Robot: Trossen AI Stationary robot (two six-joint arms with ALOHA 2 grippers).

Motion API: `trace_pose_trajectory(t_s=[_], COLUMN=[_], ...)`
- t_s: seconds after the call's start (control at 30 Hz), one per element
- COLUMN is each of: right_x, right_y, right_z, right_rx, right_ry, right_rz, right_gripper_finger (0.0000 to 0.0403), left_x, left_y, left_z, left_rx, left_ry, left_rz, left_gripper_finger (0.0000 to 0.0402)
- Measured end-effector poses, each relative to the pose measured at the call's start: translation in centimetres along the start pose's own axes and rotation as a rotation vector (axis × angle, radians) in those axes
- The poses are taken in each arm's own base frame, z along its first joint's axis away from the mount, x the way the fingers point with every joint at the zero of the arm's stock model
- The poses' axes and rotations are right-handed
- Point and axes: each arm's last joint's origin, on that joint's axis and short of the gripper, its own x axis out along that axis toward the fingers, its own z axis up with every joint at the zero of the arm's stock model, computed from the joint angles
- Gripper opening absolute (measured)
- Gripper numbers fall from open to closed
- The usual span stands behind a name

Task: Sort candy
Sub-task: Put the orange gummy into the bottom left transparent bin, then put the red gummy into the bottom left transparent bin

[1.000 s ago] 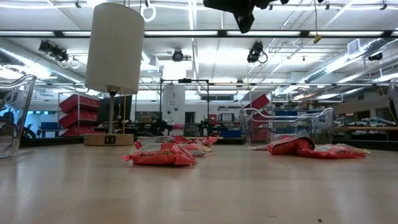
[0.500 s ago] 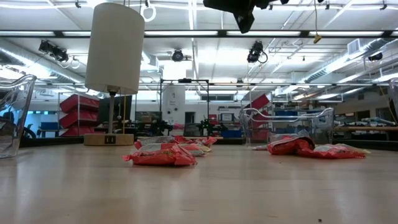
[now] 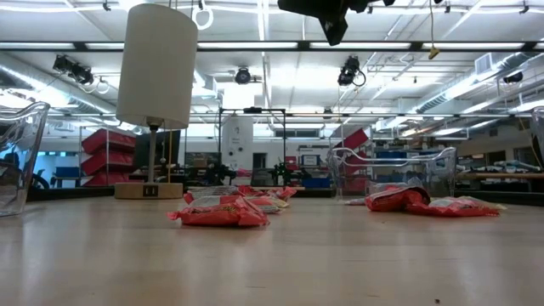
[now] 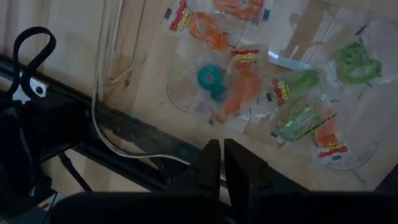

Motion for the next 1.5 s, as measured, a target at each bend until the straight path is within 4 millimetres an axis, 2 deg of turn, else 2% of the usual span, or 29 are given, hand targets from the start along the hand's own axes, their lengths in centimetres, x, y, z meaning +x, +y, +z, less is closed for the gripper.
trace_pose_trajectory(t_s=[0.33, 0.43, 0.7, 0.83, 0.97, 1.13, 1.33, 1.5], right_x=[0.0, 0.0, -0.1, -0.1, -0.2, -0.6, -1.2, -1.4], right_y=[0.2, 0.5, 1.3, 1.9, 2.7, 4.0, 4.9, 5.2], right_z=[0.0, 0.2, 0.2, 0.1, 0.5, 1.9, 2.8, 2.6], right_rx=[-0.008, -0.017, -0.043, -0.05, -0.064, -0.107, -0.114, -0.095], right_ry=[-0.005, -0.028, -0.04, -0.039, -0.036, -0.016, 0.042, 0.073], right_rz=[0.008, 0.019, 0.045, 0.056, 0.047, -0.008, -0.103, -0.137], right_gripper_finger=[0.0067, 0.0067, 0.0067, 0.0067, 0.0067, 0.0067, 0.0067, 0.0067], left_x=[-0.6, -2.1, -7.8, -9.2, -9.5, -9.6, -9.6, -8.4], left_y=[-0.1, -0.4, -0.8, -0.9, -1.0, -0.7, -0.8, -0.9], left_z=[0.1, 0.5, 1.9, 2.4, 3.2, 4.7, 7.0, 8.8], left_rx=[0.025, 0.03, 0.137, 0.235, 0.315, 0.331, 0.401, 0.517], left_ry=[-0.005, -0.083, -0.426, -0.587, -0.738, -0.89, -0.929, -0.896], left_rz=[-0.025, -0.076, -0.231, -0.23, -0.16, -0.025, 0.061, 0.129], left_gripper_finger=[0.0026, 0.0026, 0.0026, 0.0026, 0.0026, 0.0026, 0.0026, 0.0026])
